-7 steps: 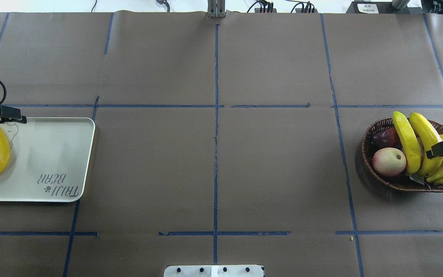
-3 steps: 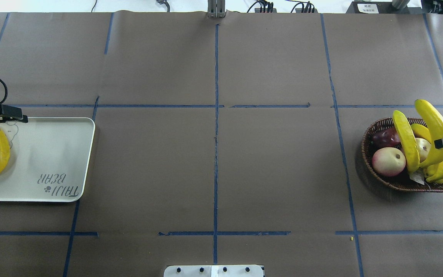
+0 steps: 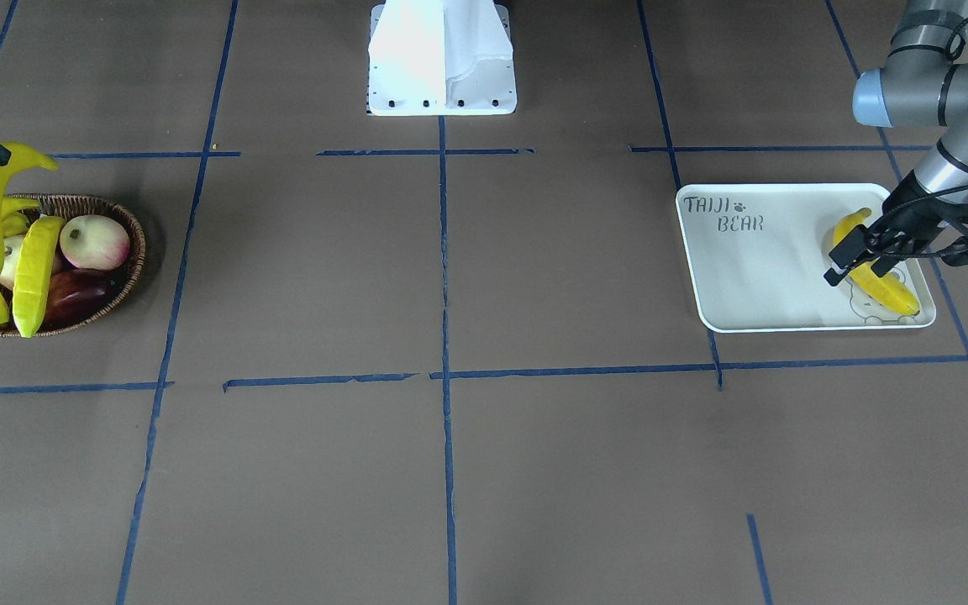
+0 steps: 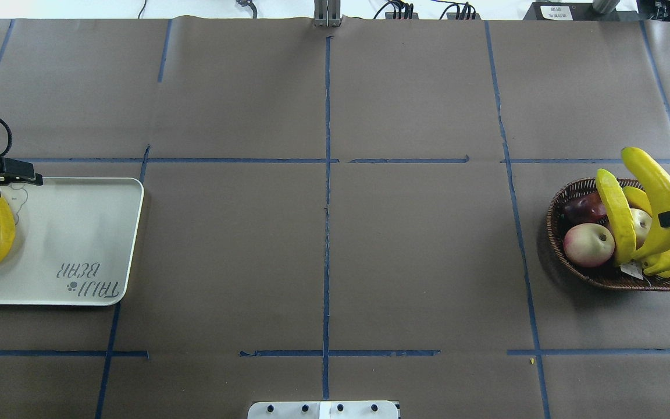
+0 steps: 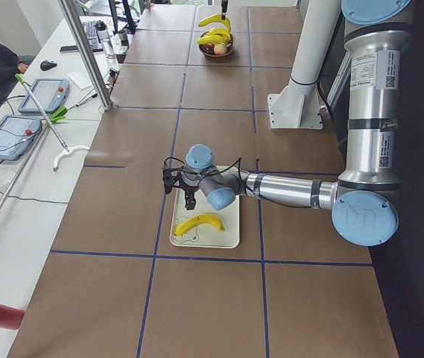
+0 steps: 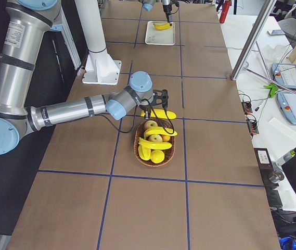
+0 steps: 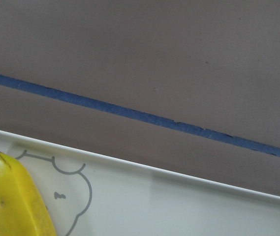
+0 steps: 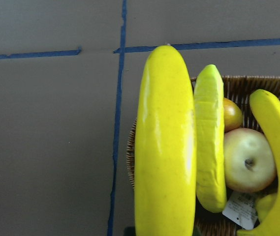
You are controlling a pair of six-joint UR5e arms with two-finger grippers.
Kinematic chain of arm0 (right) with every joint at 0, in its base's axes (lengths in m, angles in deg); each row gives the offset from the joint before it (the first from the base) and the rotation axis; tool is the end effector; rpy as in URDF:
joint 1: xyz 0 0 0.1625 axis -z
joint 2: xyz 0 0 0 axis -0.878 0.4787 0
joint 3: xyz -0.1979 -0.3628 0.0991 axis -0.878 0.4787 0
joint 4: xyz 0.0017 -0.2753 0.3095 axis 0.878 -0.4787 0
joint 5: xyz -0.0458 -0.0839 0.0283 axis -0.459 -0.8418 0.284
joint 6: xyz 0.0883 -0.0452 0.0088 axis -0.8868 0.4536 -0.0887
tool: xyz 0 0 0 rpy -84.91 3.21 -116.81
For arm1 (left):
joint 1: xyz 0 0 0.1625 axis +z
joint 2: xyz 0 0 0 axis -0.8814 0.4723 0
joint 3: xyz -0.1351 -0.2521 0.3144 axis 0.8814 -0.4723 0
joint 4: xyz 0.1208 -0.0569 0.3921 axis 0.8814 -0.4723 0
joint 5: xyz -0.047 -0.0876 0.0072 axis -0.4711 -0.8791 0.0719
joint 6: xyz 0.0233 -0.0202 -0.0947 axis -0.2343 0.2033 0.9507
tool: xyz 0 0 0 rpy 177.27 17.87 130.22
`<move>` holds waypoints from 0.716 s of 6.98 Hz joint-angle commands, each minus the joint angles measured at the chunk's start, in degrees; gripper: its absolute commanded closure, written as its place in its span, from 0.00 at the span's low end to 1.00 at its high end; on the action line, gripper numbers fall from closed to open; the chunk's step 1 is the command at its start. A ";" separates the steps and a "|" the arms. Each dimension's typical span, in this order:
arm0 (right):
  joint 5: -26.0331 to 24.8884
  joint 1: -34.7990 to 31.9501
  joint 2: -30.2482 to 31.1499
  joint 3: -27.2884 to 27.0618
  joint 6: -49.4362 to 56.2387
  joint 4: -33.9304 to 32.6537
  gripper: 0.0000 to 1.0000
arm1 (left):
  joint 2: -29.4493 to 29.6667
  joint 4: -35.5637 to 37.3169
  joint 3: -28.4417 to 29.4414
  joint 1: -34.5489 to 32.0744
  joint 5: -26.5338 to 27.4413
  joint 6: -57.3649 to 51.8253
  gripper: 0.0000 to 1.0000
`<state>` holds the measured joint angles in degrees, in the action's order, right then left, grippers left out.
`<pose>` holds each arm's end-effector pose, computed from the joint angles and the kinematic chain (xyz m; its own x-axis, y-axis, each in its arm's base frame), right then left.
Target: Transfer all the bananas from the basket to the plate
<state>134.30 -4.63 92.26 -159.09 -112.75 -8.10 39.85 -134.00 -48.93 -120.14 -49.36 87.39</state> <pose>-0.1025 -0.3716 0.4526 0.4866 -0.0812 0.8699 -0.0380 0.9928 0.1139 0.1958 -0.4713 0.5737 0.5424 -0.2097 -0.8135 0.3269 0.9447 -0.0256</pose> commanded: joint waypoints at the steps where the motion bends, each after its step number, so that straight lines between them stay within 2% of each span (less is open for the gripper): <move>1: -6.49 7.54 -9.79 0.32 -5.93 -0.87 1.00 | 2.07 -0.44 -0.22 0.93 -0.06 2.95 0.00; 2: -12.19 14.63 -19.69 2.15 -20.52 -0.79 1.00 | 6.36 -0.44 -0.31 4.24 0.37 10.89 0.00; 3: -20.69 21.66 -25.27 2.43 -29.63 -0.44 1.00 | 10.75 -0.44 -1.01 5.84 0.20 16.89 0.00; 5: -30.66 31.18 -33.29 2.17 -38.55 0.00 0.99 | 20.41 -0.79 -1.54 6.81 -0.33 30.33 0.00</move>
<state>109.48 20.74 63.88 -156.94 -145.22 -8.37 54.55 -134.64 -50.08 -114.27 -49.48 109.63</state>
